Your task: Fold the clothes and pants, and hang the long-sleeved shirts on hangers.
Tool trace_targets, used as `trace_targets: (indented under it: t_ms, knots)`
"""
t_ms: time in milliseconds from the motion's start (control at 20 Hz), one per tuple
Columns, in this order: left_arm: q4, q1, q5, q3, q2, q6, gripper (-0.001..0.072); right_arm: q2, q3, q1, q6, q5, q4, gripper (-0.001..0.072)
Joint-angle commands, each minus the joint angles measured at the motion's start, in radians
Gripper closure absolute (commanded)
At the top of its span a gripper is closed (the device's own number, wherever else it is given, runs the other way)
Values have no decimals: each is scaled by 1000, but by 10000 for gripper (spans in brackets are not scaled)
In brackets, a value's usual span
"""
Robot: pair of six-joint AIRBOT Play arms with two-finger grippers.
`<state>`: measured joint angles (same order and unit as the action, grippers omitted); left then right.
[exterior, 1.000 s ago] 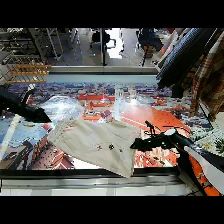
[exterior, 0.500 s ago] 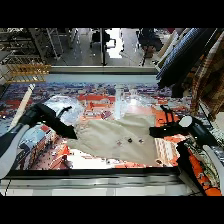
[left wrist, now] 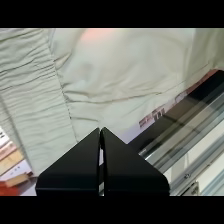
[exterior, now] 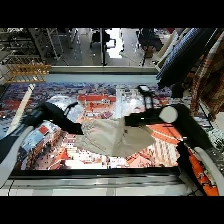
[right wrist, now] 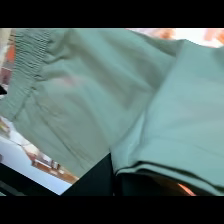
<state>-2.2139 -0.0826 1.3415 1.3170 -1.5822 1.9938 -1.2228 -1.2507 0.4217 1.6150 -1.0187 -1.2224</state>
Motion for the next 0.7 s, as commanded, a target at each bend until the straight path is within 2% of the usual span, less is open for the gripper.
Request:
trace_targets:
  t_ms: [0,100,150,200,250,300,450,550,650]
  knots:
    - [6,151,113,36,189,-28,692,-182,-112,246,80,231,5,698]
    - [6,235,141,36,303,-27,691,-345,-209,313,74,330,62,674]
    - [6,270,140,36,352,-26,691,-417,-270,329,55,337,105,508]
    - [7,298,139,36,389,-23,691,-473,-341,334,-22,297,156,366]
    - [7,317,139,35,412,-23,691,-499,-405,328,-89,233,160,356]
    - [7,326,140,35,425,-23,691,-493,-442,306,-97,182,118,355]
    - [6,315,136,31,416,-24,691,-413,-476,127,-30,-35,-25,352]
    - [6,274,132,29,387,-24,690,-353,-410,-32,-31,-163,-9,353]
    - [6,205,72,14,344,-23,675,-291,-268,-154,-90,-201,68,353]
